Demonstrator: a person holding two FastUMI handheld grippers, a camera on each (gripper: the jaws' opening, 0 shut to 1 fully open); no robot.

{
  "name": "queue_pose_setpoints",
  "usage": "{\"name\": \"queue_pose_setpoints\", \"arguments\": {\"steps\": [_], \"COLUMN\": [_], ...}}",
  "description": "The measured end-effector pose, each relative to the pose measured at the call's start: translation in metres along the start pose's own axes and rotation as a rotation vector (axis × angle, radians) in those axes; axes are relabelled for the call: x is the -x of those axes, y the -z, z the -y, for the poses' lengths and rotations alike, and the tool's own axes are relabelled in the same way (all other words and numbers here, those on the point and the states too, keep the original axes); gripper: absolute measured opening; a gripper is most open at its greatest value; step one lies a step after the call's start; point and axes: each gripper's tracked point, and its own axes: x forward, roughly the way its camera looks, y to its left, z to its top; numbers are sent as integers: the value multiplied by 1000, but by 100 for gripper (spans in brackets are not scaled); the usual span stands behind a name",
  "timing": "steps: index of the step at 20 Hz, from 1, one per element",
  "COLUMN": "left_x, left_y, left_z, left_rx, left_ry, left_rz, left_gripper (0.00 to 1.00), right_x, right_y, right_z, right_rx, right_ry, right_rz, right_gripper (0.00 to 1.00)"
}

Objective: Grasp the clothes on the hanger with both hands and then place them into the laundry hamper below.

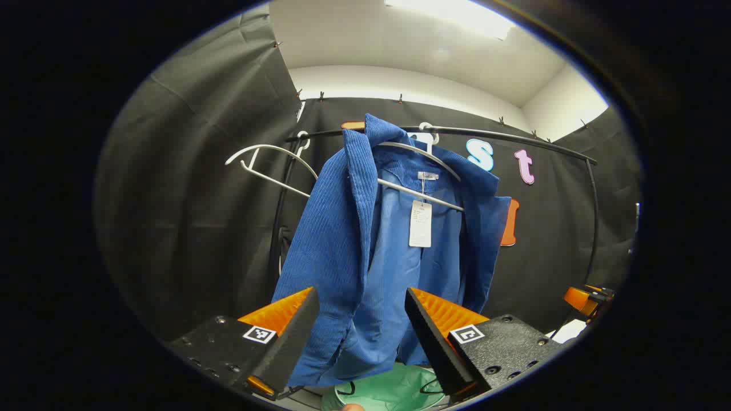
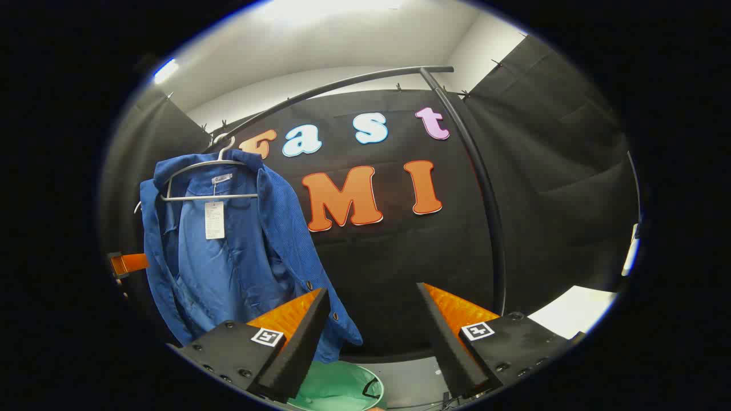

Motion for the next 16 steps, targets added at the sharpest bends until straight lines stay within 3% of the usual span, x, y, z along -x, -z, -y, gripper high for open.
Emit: {"name": "queue_pose_setpoints", "arguments": {"steps": [8, 10, 11, 12, 13, 14, 16], "left_x": [-2, -5, -5, -5, -6, -6, -6], "left_y": [-4, -5, -3, -2, -1, 1, -1], "left_z": [-2, -5, -6, -6, -4, -3, -3], "left_rx": [-19, -40, -41, -32, -17, -8, -12], "left_ry": [-1, -15, -20, -17, -10, -5, -2], "left_rz": [11, 20, 21, 20, 20, 15, 20], "left_gripper": [93, 99, 93, 96, 93, 93, 96], "right_x": [0, -2, -4, -6, -6, -7, -7], "right_y": [-1, -1, 0, 3, 5, 6, 9], "right_z": [-2, -2, -5, -9, -12, -14, -19], "right_rx": [2, 0, -3, -5, -7, -7, -5], "right_ry": [2, 11, 4, -7, -16, -22, -30], "right_rz": [10, 14, 11, 4, -1, -3, -9], "right_gripper": [89, 89, 89, 97, 97, 89, 89]}}
